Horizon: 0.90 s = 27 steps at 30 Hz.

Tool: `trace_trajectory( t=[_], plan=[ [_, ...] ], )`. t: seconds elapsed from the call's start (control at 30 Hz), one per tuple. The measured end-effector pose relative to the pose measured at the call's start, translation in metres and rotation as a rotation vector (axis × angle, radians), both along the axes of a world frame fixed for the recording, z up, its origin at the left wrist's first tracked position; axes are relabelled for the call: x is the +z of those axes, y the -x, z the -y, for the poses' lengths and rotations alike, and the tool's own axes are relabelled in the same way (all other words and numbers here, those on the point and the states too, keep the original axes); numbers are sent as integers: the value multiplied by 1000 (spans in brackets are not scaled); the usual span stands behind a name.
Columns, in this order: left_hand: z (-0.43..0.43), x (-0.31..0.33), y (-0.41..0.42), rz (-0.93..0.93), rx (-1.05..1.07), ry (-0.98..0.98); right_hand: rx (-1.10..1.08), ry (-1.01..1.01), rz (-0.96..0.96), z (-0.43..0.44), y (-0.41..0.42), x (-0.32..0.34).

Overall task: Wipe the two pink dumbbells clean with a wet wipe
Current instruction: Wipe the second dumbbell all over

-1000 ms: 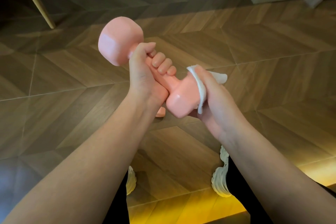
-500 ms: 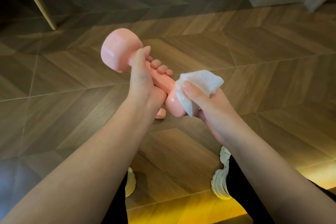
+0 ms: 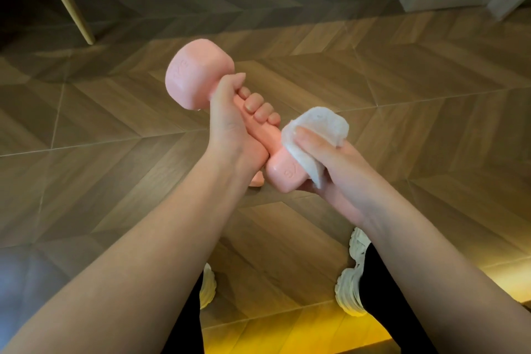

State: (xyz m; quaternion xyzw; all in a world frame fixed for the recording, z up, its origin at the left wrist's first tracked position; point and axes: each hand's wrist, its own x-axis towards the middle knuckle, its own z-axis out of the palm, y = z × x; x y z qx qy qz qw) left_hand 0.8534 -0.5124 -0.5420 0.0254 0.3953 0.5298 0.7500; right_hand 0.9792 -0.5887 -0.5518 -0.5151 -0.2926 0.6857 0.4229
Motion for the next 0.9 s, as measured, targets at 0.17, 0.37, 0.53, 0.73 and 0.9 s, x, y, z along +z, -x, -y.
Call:
trace_trajectory(
  t=[0.17,0.37,0.53,0.73,0.9],
  plan=[
    [1,2,-7,-22,-50,-56,-193,114,-39,-8,0,-1],
    [-4,4,-1,91,-9,-49,69,181,-383,2,-20,-4],
    [-4,2,2,25,19,-11,5,80,-383,5,-10,-2],
    [-4,-3,0,-34,23,43,-66,-65,47,0,6,1],
    [-7,0,3,-64,27,11,-126,-11,-2,1,-2,-1]
  ],
)
